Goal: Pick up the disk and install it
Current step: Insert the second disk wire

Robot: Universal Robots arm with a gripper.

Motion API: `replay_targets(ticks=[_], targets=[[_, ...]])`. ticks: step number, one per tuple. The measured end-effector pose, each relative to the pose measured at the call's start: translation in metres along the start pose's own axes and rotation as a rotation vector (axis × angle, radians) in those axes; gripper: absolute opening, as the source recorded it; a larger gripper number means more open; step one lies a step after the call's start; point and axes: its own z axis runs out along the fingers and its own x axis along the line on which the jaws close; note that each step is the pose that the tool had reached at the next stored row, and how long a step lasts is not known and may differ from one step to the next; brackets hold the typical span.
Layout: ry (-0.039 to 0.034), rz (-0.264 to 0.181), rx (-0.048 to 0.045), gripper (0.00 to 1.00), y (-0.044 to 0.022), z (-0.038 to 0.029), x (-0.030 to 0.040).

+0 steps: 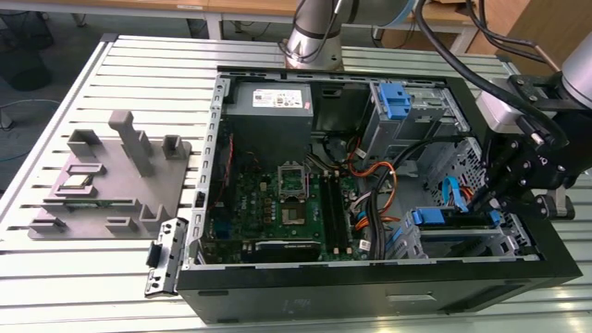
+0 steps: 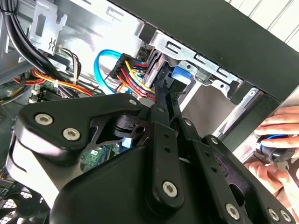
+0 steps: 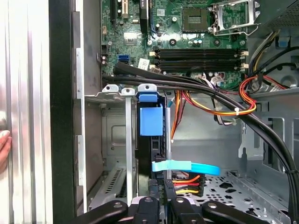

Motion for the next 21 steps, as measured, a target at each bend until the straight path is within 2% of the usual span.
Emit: replay_targets(ticks=[11, 21], targets=[[0.0003, 0.000, 0.0000, 0.16, 0.0000, 0.0074, 0.0001], [0.0004, 0.000, 0.0000, 0.16, 0.0000, 0.0104, 0.0002]])
